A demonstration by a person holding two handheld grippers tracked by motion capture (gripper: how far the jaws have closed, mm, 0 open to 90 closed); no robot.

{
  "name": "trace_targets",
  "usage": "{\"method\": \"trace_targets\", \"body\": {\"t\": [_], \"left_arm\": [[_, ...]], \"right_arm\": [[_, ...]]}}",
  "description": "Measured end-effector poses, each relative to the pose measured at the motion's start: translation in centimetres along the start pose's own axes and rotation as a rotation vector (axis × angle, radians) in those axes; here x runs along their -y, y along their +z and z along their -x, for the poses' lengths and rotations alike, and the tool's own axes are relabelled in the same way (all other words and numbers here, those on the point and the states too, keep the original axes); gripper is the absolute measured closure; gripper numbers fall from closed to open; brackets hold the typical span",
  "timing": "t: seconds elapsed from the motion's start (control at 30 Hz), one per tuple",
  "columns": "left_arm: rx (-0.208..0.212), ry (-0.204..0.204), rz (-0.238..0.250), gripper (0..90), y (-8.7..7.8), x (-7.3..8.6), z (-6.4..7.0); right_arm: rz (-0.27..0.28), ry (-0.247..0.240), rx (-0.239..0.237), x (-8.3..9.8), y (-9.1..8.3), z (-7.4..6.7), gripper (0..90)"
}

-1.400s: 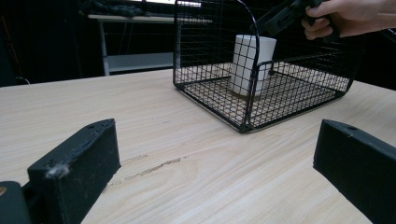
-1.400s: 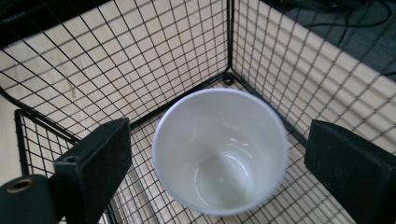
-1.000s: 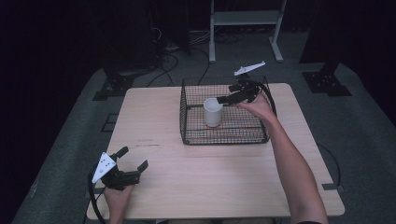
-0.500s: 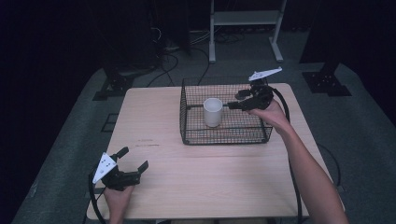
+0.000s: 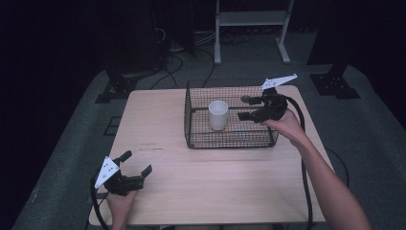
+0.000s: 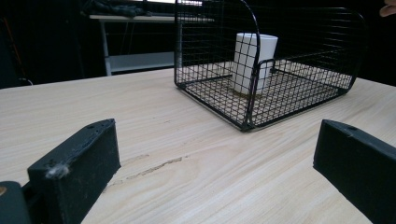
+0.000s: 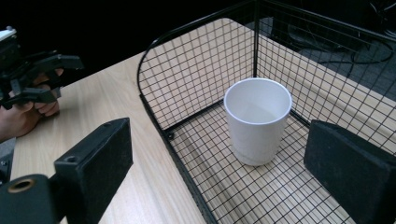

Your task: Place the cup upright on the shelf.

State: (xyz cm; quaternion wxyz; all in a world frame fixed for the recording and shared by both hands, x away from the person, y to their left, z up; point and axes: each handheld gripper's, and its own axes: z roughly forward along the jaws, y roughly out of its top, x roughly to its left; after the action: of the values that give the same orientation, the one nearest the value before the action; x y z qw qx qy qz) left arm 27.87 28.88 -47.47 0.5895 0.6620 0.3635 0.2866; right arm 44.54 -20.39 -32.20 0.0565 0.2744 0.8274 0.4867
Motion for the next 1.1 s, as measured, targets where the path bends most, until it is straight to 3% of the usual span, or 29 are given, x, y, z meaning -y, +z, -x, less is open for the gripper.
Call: {"method": "trace_targets", "body": {"t": [0.17, 0.33, 0.57, 1.1], "left_arm": [[0.002, 0.005, -0.003, 0.0, 0.0, 0.0, 0.1], [0.001, 0.011, -0.005, 0.0, 0.1, 0.0, 0.1], [0.001, 0.008, -0.004, 0.0, 0.1, 0.0, 0.1], [0.005, 0.007, -0.009, 0.0, 0.1, 0.0, 0.1]], "right_arm": [[0.011, -0.034, -0.018, 0.1, -0.4, -1.4, 7.1], [-0.008, -0.051, -0.038, 1.3, -0.5, -2.2, 7.8], [-0.012, -0.036, -0.073, 3.5, -0.7, -2.7, 10.7], [0.008, -0.038, -0.131, 6.2, -0.6, -4.6, 12.2]]}}
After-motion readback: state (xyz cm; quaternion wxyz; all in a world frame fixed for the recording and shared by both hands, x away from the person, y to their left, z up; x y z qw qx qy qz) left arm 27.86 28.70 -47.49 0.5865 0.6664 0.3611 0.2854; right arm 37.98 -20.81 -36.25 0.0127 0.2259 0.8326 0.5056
